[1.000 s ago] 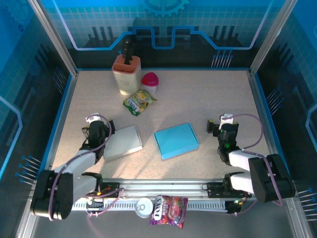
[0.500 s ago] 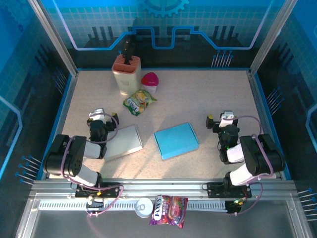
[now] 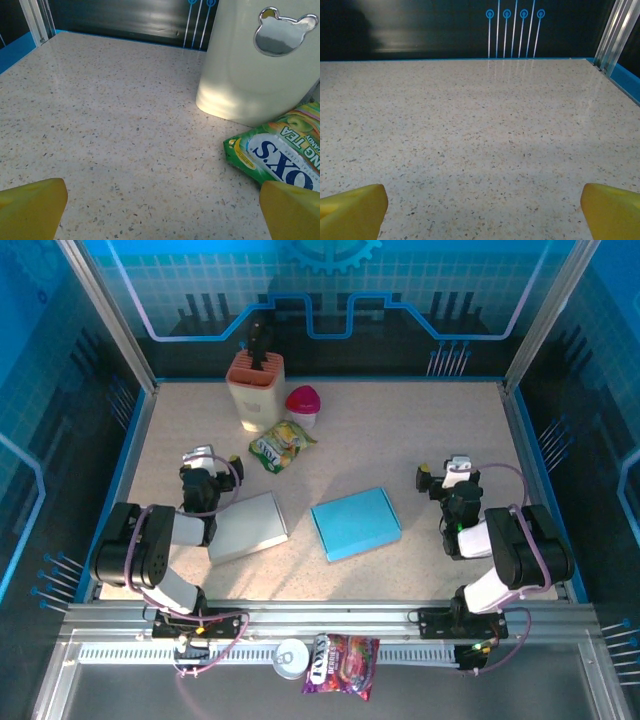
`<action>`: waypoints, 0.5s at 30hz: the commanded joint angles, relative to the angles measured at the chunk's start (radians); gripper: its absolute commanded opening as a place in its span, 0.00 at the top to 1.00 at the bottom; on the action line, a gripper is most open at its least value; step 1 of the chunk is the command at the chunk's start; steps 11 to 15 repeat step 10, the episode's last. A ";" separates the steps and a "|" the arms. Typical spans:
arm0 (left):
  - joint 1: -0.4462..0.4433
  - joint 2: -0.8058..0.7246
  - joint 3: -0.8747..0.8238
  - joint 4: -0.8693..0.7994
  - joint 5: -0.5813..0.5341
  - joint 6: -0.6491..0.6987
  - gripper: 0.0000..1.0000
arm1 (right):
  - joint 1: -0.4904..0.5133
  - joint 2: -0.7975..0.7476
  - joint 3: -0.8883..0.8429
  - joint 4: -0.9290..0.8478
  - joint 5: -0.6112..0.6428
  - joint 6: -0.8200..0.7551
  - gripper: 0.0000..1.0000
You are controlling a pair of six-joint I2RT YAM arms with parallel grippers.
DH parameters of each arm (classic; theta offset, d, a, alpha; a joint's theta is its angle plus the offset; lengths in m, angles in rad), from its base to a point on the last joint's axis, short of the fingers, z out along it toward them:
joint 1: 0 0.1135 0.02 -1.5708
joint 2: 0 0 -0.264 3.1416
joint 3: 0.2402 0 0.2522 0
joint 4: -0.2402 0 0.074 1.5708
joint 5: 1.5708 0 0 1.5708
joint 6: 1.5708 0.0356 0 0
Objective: Fold the paper box
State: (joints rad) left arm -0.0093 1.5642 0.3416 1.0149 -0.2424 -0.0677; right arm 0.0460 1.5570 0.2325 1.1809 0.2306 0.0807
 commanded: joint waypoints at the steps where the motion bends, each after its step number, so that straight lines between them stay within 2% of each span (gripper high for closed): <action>1: -0.001 -0.008 -0.019 0.024 0.009 0.019 0.01 | 0.014 -0.019 0.026 -0.029 0.027 -0.015 0.00; 8: -0.001 -0.007 0.004 -0.015 0.013 0.022 0.01 | 0.047 -0.016 0.075 -0.111 0.060 -0.049 0.00; 10: -0.001 -0.006 0.003 -0.015 0.014 0.022 0.01 | 0.057 -0.013 0.044 -0.049 0.073 -0.057 0.00; 15: -0.001 -0.006 0.003 -0.015 0.014 0.022 0.01 | 0.057 -0.013 0.044 -0.049 0.073 -0.057 0.00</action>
